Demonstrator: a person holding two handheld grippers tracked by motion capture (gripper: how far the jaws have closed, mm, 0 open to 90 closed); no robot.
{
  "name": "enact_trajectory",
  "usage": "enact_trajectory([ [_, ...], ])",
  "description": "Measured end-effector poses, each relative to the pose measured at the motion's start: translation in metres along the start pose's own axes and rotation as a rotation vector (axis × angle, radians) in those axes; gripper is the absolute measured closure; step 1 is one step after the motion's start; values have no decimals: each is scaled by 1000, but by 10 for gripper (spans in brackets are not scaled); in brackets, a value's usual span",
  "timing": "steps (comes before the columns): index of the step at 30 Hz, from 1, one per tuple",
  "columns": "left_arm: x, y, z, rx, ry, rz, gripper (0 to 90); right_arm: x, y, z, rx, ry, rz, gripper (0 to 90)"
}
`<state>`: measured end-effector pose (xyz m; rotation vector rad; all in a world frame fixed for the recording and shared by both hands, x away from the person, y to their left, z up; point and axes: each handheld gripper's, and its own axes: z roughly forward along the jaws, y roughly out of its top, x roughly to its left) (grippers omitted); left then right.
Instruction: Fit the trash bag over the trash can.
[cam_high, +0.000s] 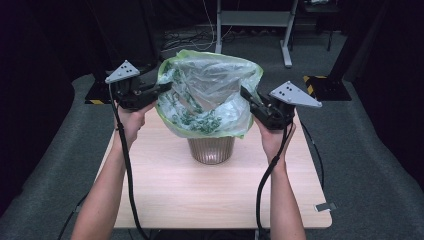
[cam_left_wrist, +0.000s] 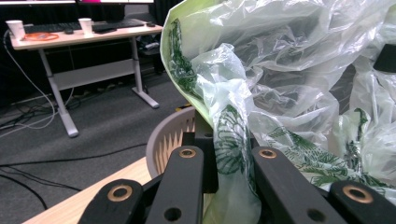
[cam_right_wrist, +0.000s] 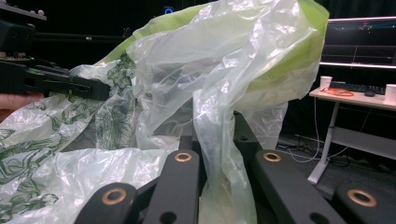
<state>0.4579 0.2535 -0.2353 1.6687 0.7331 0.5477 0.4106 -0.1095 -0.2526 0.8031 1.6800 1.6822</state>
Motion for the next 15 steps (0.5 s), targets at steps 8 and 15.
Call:
enact_trajectory([
  [8, 10, 9, 4, -3, 13, -10, 867, -2, 9, 6, 1, 1, -2, 845],
  [15, 12, 21, 7, -14, 18, -6, 867, -1, 19, 8, -14, -4, -15, 844],
])
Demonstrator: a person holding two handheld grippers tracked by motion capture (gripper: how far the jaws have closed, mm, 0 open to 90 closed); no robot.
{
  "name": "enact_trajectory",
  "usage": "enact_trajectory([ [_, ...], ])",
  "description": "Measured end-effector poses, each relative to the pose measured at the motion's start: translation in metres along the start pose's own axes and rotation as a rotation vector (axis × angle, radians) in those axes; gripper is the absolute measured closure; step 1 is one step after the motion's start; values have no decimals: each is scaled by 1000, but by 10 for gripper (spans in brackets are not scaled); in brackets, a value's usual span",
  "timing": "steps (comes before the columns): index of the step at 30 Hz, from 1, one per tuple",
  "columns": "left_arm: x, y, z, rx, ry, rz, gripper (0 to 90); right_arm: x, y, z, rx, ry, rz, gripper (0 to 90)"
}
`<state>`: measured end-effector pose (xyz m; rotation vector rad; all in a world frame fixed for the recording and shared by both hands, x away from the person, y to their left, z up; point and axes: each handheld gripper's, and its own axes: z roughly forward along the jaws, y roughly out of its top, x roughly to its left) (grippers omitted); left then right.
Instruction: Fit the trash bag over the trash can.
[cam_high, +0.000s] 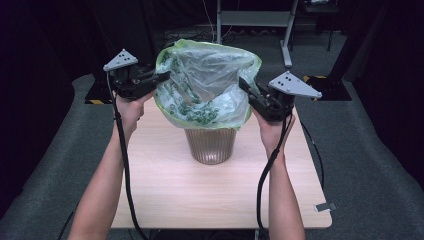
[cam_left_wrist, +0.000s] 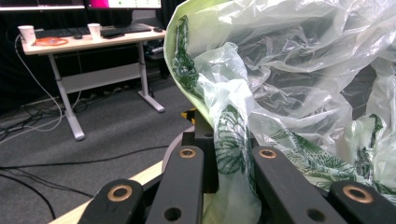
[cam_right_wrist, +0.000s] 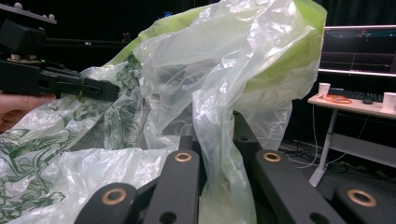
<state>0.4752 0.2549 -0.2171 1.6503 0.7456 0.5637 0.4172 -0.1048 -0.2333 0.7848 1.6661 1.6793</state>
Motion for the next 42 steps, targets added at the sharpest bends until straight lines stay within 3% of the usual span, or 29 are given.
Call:
enact_trajectory([
  [16, 16, 20, 25, 50, 43, -16, 867, -14, 0, 11, 9, -26, 35, 843],
  [24, 26, 4, 40, 131, 20, -56, 864, -23, -17, 24, 83, -21, 79, 837],
  [28, 27, -4, 47, 178, 30, -43, 861, -28, -28, 30, 123, -23, 102, 834],
  [42, 32, -31, 50, 235, 43, -32, 859, -29, -56, 41, 195, -29, 114, 824],
])
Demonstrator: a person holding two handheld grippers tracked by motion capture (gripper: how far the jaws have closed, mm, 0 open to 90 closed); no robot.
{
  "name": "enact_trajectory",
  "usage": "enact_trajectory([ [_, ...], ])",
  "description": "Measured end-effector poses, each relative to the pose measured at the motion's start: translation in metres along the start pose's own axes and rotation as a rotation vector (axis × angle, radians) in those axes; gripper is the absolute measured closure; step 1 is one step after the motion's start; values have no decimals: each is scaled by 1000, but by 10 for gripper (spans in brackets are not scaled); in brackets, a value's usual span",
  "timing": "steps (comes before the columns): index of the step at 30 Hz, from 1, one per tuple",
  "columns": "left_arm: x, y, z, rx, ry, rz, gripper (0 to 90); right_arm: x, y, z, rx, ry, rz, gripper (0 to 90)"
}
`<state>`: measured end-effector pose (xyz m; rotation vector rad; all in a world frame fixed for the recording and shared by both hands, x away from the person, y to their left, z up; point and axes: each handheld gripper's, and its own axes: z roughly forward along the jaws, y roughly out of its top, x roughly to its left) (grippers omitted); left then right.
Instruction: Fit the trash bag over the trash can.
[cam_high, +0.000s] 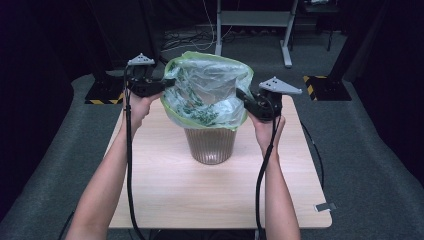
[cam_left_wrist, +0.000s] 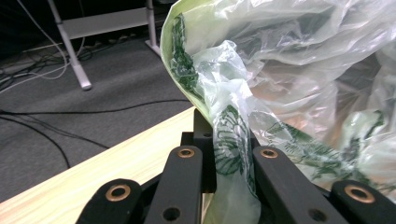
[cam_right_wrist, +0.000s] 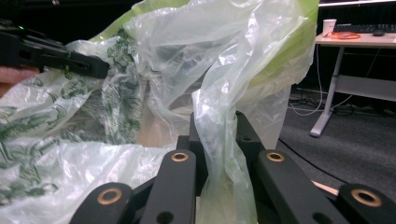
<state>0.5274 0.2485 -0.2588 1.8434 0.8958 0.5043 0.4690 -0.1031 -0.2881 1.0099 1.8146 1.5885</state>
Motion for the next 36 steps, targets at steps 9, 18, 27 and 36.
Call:
enact_trajectory([
  [9, -2, -14, 9, 43, -15, 13, 859, 3, -7, 0, 30, -24, -18, 800],
  [18, 5, -20, 14, 73, -10, 2, 858, -1, -14, -8, 48, -37, 22, 578],
  [27, 9, -16, 22, 81, 22, 17, 851, -7, -3, -36, -48, -7, 52, 466],
  [36, 5, -13, 29, 103, 7, 44, 848, -9, -1, -41, -80, -12, 87, 392],
])
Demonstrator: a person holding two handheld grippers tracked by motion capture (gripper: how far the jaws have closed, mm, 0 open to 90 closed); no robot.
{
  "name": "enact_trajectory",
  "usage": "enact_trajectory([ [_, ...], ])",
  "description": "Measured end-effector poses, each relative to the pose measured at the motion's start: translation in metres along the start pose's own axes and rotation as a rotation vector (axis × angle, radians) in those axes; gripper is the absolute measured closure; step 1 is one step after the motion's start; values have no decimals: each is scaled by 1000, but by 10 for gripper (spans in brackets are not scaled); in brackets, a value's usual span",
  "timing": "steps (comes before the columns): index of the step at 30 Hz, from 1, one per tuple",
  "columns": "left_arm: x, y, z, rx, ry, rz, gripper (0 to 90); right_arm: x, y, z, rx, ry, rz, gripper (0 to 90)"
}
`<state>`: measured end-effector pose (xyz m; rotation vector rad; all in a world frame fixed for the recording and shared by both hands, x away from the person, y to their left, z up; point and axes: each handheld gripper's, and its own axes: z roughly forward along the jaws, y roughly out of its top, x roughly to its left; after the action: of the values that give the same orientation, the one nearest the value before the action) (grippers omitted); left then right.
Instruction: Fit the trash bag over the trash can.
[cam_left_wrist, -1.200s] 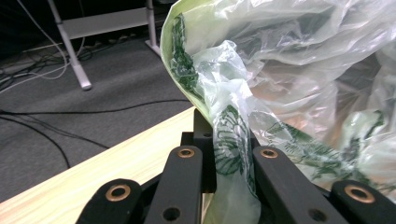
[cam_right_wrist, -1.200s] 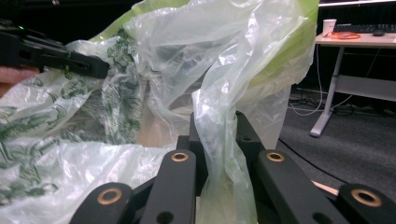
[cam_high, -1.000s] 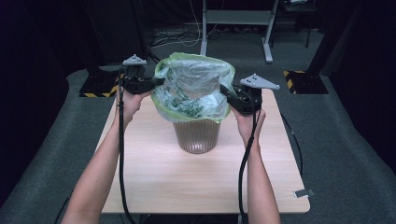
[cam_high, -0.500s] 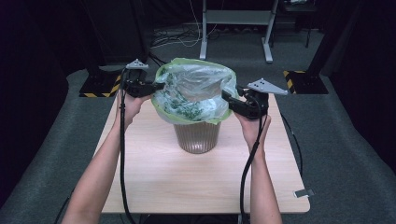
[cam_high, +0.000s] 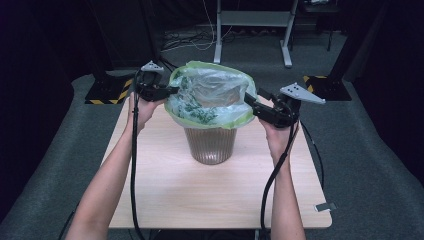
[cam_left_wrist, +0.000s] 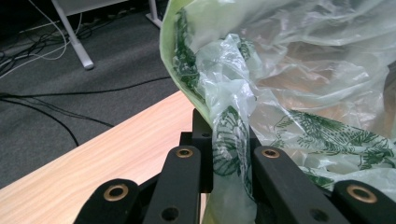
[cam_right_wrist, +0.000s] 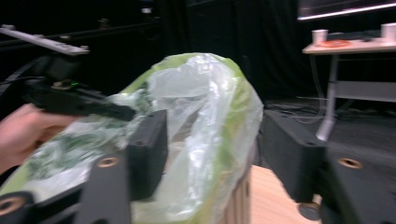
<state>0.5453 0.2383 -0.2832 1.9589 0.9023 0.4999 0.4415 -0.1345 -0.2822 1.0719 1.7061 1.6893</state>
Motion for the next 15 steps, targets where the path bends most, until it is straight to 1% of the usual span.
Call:
enact_trajectory([
  [1, 0, 0, 0, 0, 0, 0, 847, 0, 0, 0, 0, 0, 0, 392],
  [2, -3, 1, -1, 4, -3, 18, 843, 2, 0, 5, 24, -10, -6, 376],
  [3, -3, 1, -1, 4, -3, 18, 841, 3, 0, 7, 30, -14, -11, 348],
  [4, -5, 1, -1, 6, 2, 31, 837, 4, -1, 9, 29, -13, -12, 322],
  [5, -8, 2, -1, 16, 22, 58, 836, 6, -1, 10, 25, -11, -13, 304],
  [6, -9, 3, -1, 19, 28, 66, 834, 7, 0, 11, 26, -11, -14, 290],
  [8, -9, 3, -1, 19, 30, 66, 825, 10, 1, 11, 12, -23, -27, 304],
  [10, -7, 3, -1, 19, 34, 62, 816, 11, 3, 10, 9, -37, -34, 318],
  [13, -1, 1, -3, -1, 35, 36, 790, 8, 3, 3, -5, -51, -38, 353],
  [14, 0, 0, -5, -12, 22, 18, 780, 7, 3, 0, -9, -53, -39, 384],
  [15, 1, 0, -6, -17, 17, 10, 739, 5, 3, -4, -7, -51, -39, 405],
])
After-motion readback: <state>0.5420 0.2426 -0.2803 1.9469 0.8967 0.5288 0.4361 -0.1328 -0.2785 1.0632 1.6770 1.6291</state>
